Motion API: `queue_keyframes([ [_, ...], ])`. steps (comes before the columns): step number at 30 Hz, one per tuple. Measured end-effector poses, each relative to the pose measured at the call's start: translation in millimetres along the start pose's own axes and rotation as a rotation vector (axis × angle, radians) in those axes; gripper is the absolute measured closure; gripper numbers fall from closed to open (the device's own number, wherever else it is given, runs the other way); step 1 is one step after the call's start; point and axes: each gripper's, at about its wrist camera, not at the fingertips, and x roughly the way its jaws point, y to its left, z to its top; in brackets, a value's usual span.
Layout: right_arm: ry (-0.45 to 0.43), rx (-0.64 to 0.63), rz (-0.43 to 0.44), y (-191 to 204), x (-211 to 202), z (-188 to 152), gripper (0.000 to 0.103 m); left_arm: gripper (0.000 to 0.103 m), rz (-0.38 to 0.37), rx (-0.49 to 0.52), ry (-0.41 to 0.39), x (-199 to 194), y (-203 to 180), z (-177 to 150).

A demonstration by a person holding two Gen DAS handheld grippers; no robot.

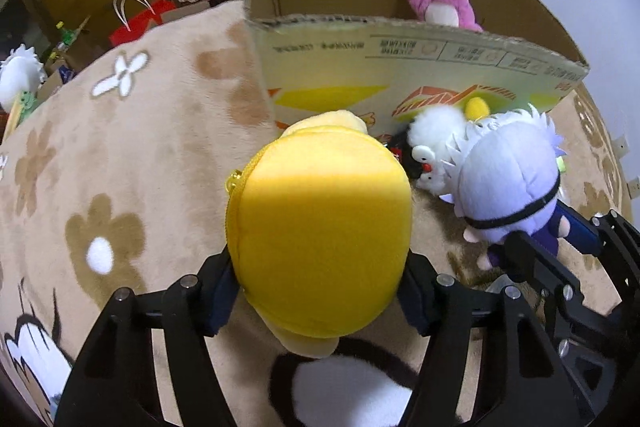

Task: Organize soft objects
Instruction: 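Grasp the yellow plush with the left tool while the right tool grasps the blindfolded doll, then lift both plushes and carry them over the cardboard box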

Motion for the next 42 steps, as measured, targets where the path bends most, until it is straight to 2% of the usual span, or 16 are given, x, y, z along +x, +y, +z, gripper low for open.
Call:
queue_keyframes([
  [4, -0.024, 0.000, -0.014, -0.2, -9.4, -1.8, 0.070, 0.037, 0.014, -0.017, -0.037, -15.3, 5.5, -6.6],
  [6, -0.047, 0.004, -0.013, -0.6, -17.7, -0.8, 0.076, 0.037, 0.024, -0.026, -0.063, -24.4, 5.0, -11.4],
  [13, -0.107, 0.021, -0.025, -7.4, -35.2, 6.2, 0.077, 0.037, 0.036, -0.042, -0.140, -48.3, -4.2, -18.0],
  [23, -0.292, 0.050, -0.139, -24.8, -82.6, 24.7, 0.077, 0.037, 0.036, -0.085, -0.335, -80.3, 5.0, -13.4],
  [28, -0.387, 0.051, -0.199, -29.3, -100.4, 35.0, 0.077, 0.037, 0.055, -0.086, -0.466, -101.0, 4.4, -11.6],
  [32, -0.436, 0.025, -0.222, -27.8, -104.6, 46.3, 0.077, 0.037, 0.057, -0.065, -0.543, -110.5, 2.0, -6.9],
  [39, -0.460, 0.016, -0.223, -29.6, -96.8, 62.5, 0.077, 0.037, 0.118, -0.026, -0.606, -110.7, -6.2, 8.5],
  [42, -0.467, 0.012, -0.220, -30.7, -91.6, 69.5, 0.077, 0.037, 0.107, -0.022, -0.625, -112.2, -7.8, 16.6],
])
